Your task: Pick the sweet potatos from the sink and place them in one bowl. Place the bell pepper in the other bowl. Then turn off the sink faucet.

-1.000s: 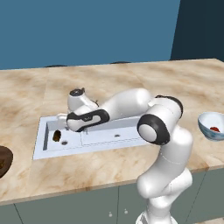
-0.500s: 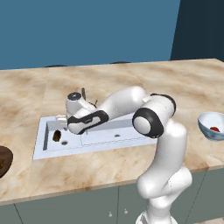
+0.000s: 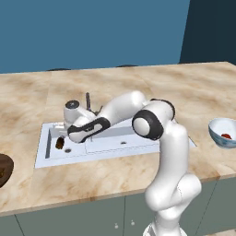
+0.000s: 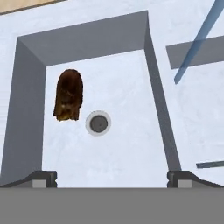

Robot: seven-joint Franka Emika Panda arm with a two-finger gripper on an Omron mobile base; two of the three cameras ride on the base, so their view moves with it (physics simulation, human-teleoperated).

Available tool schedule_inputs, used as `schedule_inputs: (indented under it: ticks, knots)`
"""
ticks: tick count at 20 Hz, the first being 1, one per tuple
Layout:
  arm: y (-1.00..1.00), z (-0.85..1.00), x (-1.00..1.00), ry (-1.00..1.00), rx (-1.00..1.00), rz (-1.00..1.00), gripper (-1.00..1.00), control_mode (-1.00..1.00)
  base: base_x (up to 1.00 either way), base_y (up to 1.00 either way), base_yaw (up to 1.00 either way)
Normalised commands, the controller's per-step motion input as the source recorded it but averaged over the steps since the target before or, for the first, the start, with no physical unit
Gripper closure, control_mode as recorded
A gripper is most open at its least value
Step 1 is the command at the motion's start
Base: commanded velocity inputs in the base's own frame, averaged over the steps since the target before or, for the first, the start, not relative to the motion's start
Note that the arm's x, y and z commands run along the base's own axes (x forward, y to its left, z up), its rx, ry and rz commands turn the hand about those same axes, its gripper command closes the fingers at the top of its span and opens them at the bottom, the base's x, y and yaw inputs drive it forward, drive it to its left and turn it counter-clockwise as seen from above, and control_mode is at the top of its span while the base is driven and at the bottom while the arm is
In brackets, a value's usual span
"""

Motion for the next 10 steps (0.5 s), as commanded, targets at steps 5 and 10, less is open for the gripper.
schedule_inputs:
  ticks: [5,10]
  knots:
    - [0.07,-0.26,0.28,-0.01,0.00,0.05,-1.00,-1.00,0.00,0.00,0.00]
    - [0.01,-0.26,0.20,-0.04,0.01,0.05,-1.00,-1.00,0.00,0.00,0.00]
